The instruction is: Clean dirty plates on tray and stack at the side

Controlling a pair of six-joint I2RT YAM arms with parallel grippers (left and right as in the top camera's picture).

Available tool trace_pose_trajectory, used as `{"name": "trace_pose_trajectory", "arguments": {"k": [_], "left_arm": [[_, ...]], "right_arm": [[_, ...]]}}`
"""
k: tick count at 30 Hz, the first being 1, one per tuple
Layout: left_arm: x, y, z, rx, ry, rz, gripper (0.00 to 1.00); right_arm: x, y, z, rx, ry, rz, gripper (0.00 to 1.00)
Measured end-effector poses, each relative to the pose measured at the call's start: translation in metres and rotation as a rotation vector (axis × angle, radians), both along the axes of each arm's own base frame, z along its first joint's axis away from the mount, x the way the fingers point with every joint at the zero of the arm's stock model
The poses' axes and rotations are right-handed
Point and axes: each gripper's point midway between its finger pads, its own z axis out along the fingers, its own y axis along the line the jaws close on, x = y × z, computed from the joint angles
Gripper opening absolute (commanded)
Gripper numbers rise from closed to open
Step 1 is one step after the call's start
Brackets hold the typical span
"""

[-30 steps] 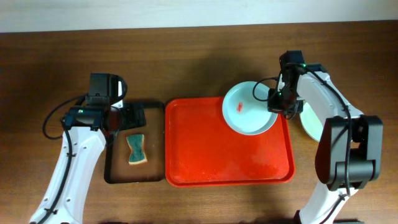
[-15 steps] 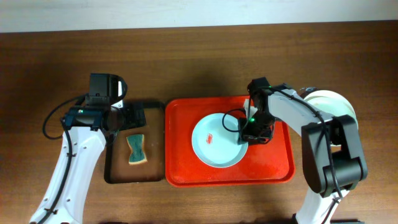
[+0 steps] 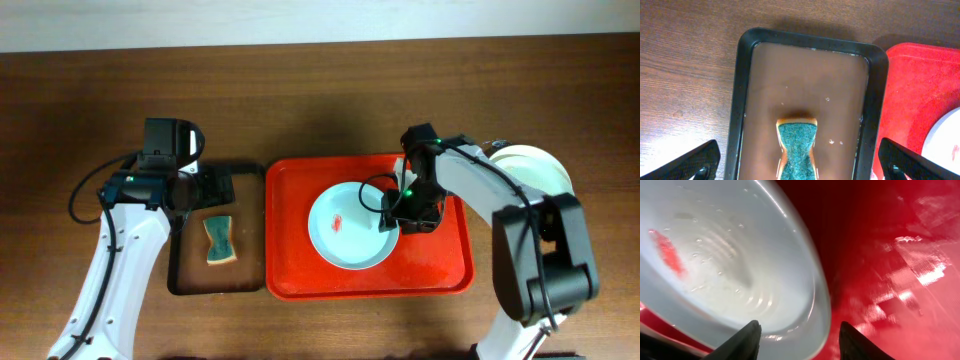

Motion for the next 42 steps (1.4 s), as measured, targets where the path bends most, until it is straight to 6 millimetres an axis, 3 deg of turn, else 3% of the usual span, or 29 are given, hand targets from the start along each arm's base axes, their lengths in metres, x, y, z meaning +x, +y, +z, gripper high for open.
{"name": "trace_pose_trajectory", "arguments": {"k": [1,2,3,4,6,9,12,37,38,42], "left_arm": [[0.0,0.0,0.0,0.0,0.0,0.0,0.99],[0.0,0.0,0.0,0.0,0.0,0.0,0.99],[0.0,0.0,0.0,0.0,0.0,0.0,0.99],[0.0,0.0,0.0,0.0,0.0,0.0,0.99],[0.0,0.0,0.0,0.0,0.0,0.0,0.99],[0.0,0.0,0.0,0.0,0.0,0.0,0.99],[0.0,0.0,0.0,0.0,0.0,0.0,0.99],[0.0,-0.002,0.0,-0.01,0.001,-0.005,0.99],[-0.002,-0.006,-0.001,-0.03,0.01,-0.013,0.98],[-0.037,-0.024,-0.011,-0.136,0.161,-0.043,0.74]], "right_arm": [[0.003,0.0,0.011,0.005,-0.035,0.001,0.98],[0.004,0.0,0.015,0.008,-0.05,-0.002,0.93],[0.004,0.0,0.016,0.009,-0.054,0.001,0.6],[0.004,0.0,0.016,0.007,-0.056,0.005,0.47],[0.006,-0.006,0.012,-0.028,-0.067,0.006,0.34],[0.01,-0.009,0.002,-0.05,-0.102,0.005,0.34],[0.01,-0.011,-0.012,-0.052,-0.128,-0.004,0.05],[0.002,-0.012,-0.015,-0.072,-0.066,-0.114,0.04],[0.002,-0.012,-0.015,-0.072,-0.066,-0.113,0.04],[0.003,-0.012,-0.015,-0.073,-0.064,-0.127,0.04]]}}
